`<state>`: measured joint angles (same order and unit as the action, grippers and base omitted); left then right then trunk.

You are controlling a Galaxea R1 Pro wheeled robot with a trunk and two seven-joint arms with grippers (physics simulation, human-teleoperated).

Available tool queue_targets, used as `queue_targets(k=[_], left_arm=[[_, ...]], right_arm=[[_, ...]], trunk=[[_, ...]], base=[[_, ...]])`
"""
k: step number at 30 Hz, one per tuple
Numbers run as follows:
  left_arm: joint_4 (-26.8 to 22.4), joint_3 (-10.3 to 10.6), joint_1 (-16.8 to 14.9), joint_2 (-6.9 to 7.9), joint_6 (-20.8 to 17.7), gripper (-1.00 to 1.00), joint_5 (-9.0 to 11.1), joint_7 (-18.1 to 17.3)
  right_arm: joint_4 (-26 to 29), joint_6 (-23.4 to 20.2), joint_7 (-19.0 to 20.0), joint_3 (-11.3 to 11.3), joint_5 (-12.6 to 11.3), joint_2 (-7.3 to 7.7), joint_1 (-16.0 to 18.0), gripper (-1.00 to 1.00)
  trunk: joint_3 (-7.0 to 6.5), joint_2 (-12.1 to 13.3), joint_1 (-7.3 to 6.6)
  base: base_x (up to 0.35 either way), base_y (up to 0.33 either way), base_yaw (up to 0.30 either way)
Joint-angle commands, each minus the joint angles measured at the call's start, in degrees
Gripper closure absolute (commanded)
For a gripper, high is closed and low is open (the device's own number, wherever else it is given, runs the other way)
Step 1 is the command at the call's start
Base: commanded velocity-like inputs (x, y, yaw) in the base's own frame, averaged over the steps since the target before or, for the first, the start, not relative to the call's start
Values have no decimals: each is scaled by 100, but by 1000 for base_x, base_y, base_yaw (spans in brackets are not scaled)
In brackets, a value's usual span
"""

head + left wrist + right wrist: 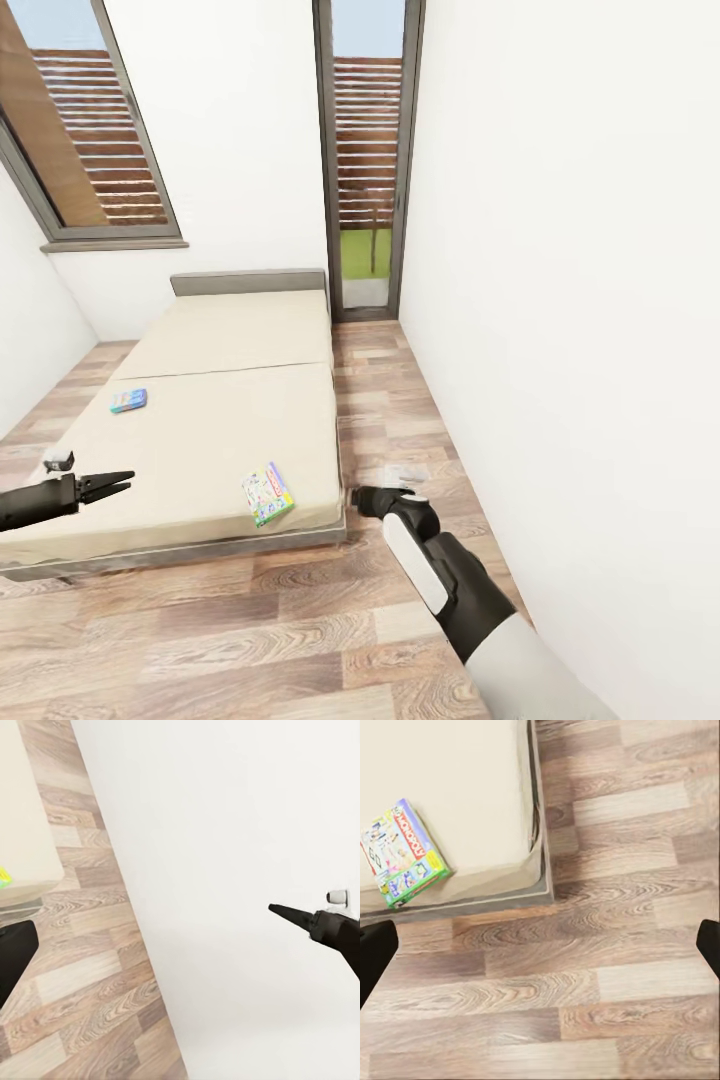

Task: Put all the toys in the child's room - the three board games (two on the bed and one on the table), the two jigsaw puzzles on the table, and the tennis ball on the table - inside the toy box on the table in the child's room.

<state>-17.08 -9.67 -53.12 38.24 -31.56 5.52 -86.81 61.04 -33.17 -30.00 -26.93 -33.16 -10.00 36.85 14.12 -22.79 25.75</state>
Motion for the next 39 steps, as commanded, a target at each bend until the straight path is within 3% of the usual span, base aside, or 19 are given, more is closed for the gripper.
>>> queue_targets(k=[1,7,10,18,21,28,36,39], left_arm=[[2,-1,-6,-21,-60,-100,2,13],[-5,1,-6,-208,-61,-100,1,270],[-6,2,-6,-315,-60,-100,1,368],[0,93,-6,-783,-61,-100,-5,881],[17,166,-6,-1111,-64,-100,-1,1378],[146,197,-6,-1659,-71,-100,13,2285],[553,147,-6,-2080,-97,-100,62,3399],[598,107,-6,-2176,-107,-100,85,3583]], right_arm=[[-77,0,-66,81,-55,0,7,-100],[-582,139,-89,576,-22,0,13,-100],[-690,167,-91,671,-18,0,14,-100],[-807,234,-90,847,-9,0,15,-100],[-821,293,-85,868,-13,0,16,-100],[-827,363,-57,876,-57,0,14,-100],[-790,365,-39,858,-68,0,15,-100],[-769,352,-43,840,-68,0,15,-100]], trunk=[[11,-13,3],[11,-13,3],[11,-13,3],[11,-13,3],[11,-13,3],[11,-13,3],[11,-13,3],[11,-13,3]], base=[[0,0,0],[0,0,0],[0,0,0],[0,0,0],[0,0,0],[0,0,0],[0,0,0],[0,0,0]])
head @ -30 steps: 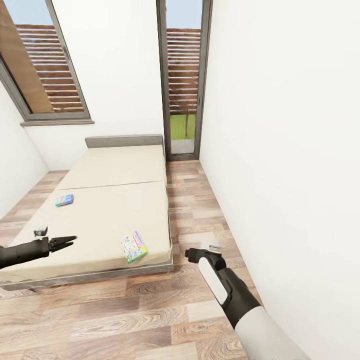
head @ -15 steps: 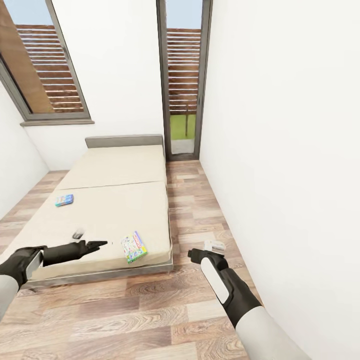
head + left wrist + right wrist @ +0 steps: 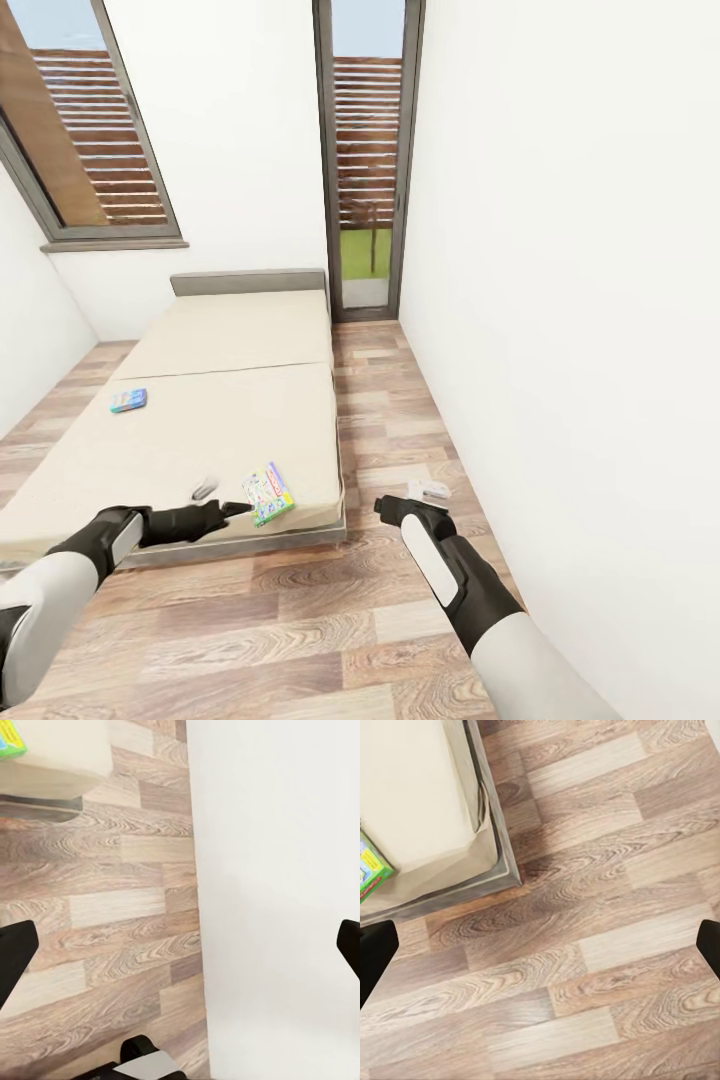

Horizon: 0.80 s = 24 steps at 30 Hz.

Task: Put all the toys in the child's room - the three board games (two on the bed and one on the table), the two jigsaw puzzles on the table, and the tennis ball on the table - inside the toy box on the table in the child's room.

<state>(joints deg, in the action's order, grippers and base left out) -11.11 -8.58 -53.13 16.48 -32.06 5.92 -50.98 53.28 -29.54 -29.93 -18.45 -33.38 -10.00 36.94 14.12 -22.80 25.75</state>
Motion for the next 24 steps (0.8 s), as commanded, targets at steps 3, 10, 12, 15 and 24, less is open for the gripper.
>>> queue_targets(k=[3,10,12,15,24], left_arm=[[26,-40,-5,-55,-57,-100,55,63],[156,-96,48,-261,80,-100,59,159],[171,-101,58,-265,130,-100,59,162],[188,-155,69,-261,199,-100,58,163],[196,-247,74,-255,231,-100,56,187]], right_arm=[[18,-19,-58,-23,-44,0,6,-100],[28,-25,-75,-50,0,0,4,-100],[27,-25,-74,-52,7,0,4,-100],[27,-21,-85,-63,20,0,3,-100],[33,-25,-105,-78,32,0,2,-100]], trunk=[[11,-12,3],[11,-12,3],[12,-12,3],[23,-12,3],[63,-12,3]], base=[[0,0,0],[0,0,0],[0,0,0],[0,0,0],[0,0,0]])
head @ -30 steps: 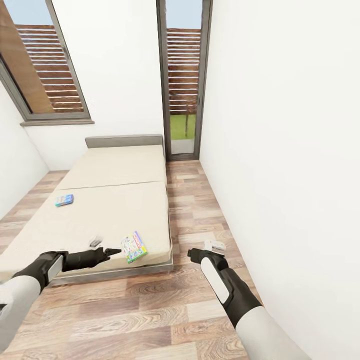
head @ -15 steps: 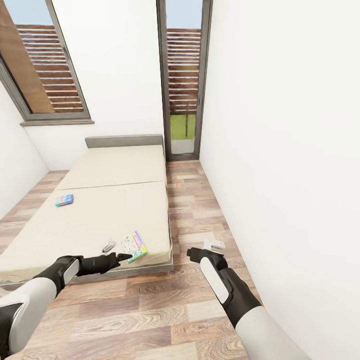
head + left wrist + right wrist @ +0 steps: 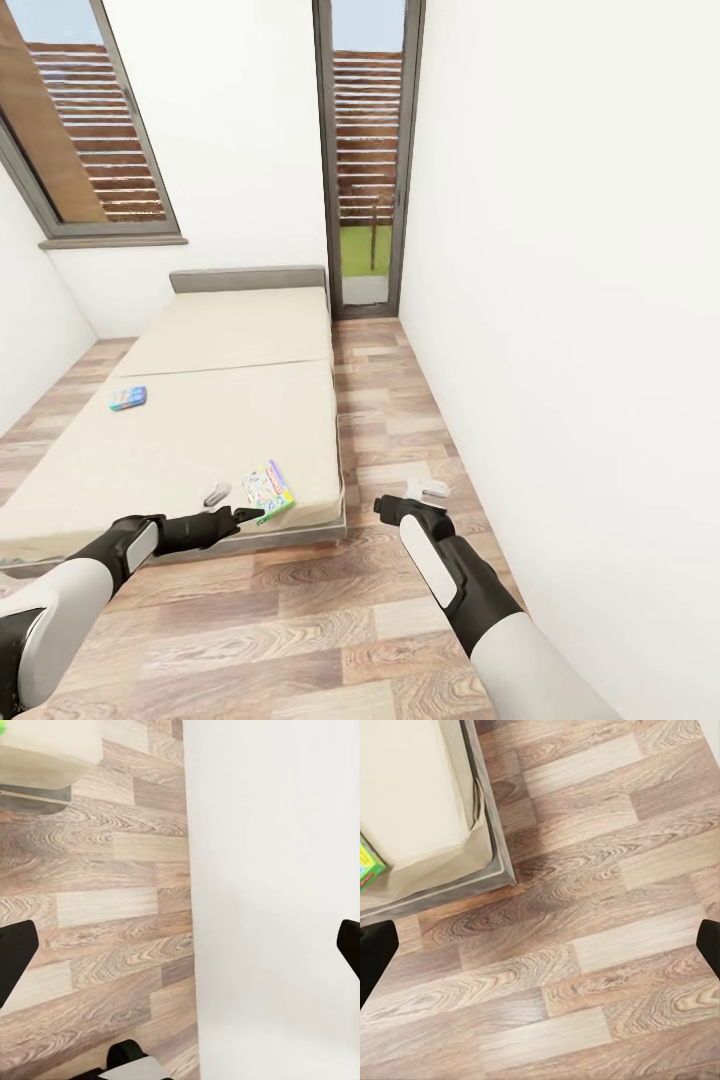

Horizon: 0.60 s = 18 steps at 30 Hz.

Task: Put all the toys in the child's room - the three board games (two on the bed and one on the table), the two jigsaw puzzles on the table, and the tennis ball on the table - inside the toy box on the table in the child's room.

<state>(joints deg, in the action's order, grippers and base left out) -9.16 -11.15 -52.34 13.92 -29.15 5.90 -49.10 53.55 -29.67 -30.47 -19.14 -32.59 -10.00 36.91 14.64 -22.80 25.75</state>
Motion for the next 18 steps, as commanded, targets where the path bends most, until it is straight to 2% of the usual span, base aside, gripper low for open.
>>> queue_targets(k=[1,6,8,9,11,15,18], left_arm=[[1,6,-4,0,-56,-100,59,6],[12,-11,0,-61,-45,-100,60,204],[18,-15,2,-198,-41,-100,56,433],[18,-10,3,-325,-40,-100,52,646],[21,-9,4,-477,-41,-100,55,1037],[26,-27,5,-610,-51,-100,69,1575],[30,-163,6,-639,-54,-100,190,1741]], right_arm=[[7,-12,-51,-8,-46,0,7,-100],[7,-7,-48,-4,-45,0,7,-100],[7,-1,-46,-5,-45,0,7,-100],[7,3,-45,-5,-45,0,6,-100],[7,8,-41,-8,-45,0,7,-100],[7,12,-39,-6,-45,0,5,-100],[7,19,-38,-3,-45,0,2,-100]], trunk=[[12,-12,3],[14,-12,3],[14,-12,3],[14,-12,3],[14,-12,3],[14,-12,3],[14,-12,3]], base=[[0,0,0],[0,0,0],[0,0,0],[0,0,0],[0,0,0],[0,0,0],[0,0,0]])
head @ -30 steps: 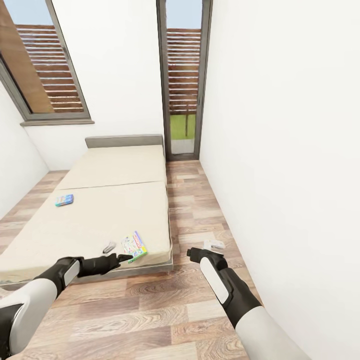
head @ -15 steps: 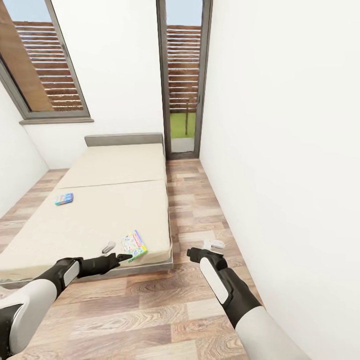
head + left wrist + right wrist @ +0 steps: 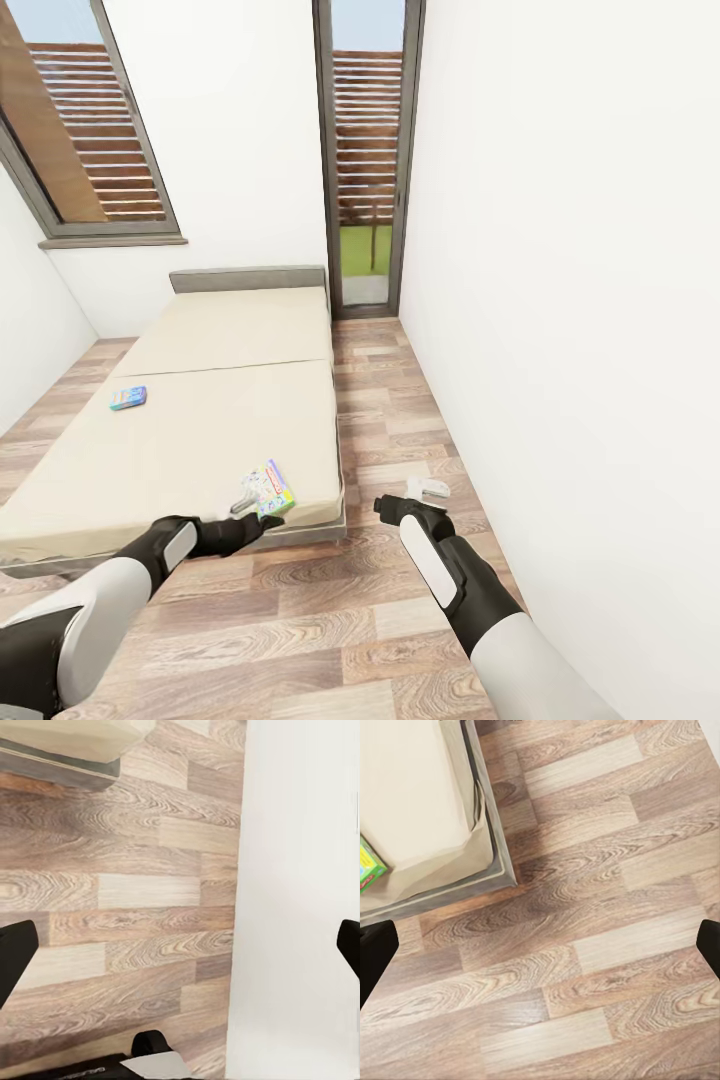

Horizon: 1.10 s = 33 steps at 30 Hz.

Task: Put all the toys in the child's room - the three board games (two on the bed and one on the table), the two jigsaw puzzles on the table, and the tennis ball on the table - inside the toy box on the table in the child's room.

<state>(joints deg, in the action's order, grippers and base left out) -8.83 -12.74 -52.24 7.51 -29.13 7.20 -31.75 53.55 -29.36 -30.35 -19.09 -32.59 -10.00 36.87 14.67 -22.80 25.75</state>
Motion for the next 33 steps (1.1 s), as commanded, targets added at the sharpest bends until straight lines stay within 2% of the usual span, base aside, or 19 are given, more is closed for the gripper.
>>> queue_targets(k=[1,8,12,15,17,18,20,22,24,27,31,33], left_arm=[[-1,-37,3,-2,-57,-100,93,23],[3,-180,125,19,-55,-100,241,5],[8,-323,160,164,-57,-100,375,-247],[11,-395,249,390,-49,-100,477,-859],[12,-423,335,626,-34,-100,500,-1557],[12,-426,350,702,-32,-100,504,-1747],[13,-429,387,1019,-15,-100,508,-2452],[13,-430,416,1175,22,-100,509,-2818],[13,-430,438,1251,89,-100,510,-3039],[13,-432,453,1259,151,-100,518,-3160],[-11,-435,459,1066,171,-100,508,-3110],[-6,-433,471,1016,184,-100,508,-3109]], right_arm=[[6,-11,-50,-8,-46,0,5,-100],[6,-9,-50,-7,-46,0,7,-100],[6,-9,-44,-7,-46,0,11,-100],[6,-9,-41,-9,-46,0,9,-100],[9,-12,-38,-13,-46,0,11,-100],[10,-13,-38,-13,-46,0,12,-100],[13,-19,-40,-14,-46,0,12,-100],[14,-22,-41,-15,-46,0,10,-100],[15,-24,-41,-15,-46,0,8,-100],[15,-25,-46,-16,-46,0,5,-100],[15,-26,-49,-16,-46,0,8,-100],[15,-26,-51,-16,-46,0,6,-100]], trunk=[[11,-11,3],[11,-11,3],[11,-11,3],[11,-11,3],[11,-11,3],[11,-11,3],[11,-11,3],[11,-11,3],[11,-11,3],[11,-11,3],[11,-11,3],[11,-11,3]], base=[[0,0,0],[0,0,0],[0,0,0],[0,0,0],[0,0,0],[0,0,0],[0,0,0],[0,0,0],[0,0,0],[0,0,0],[0,0,0],[0,0,0]])
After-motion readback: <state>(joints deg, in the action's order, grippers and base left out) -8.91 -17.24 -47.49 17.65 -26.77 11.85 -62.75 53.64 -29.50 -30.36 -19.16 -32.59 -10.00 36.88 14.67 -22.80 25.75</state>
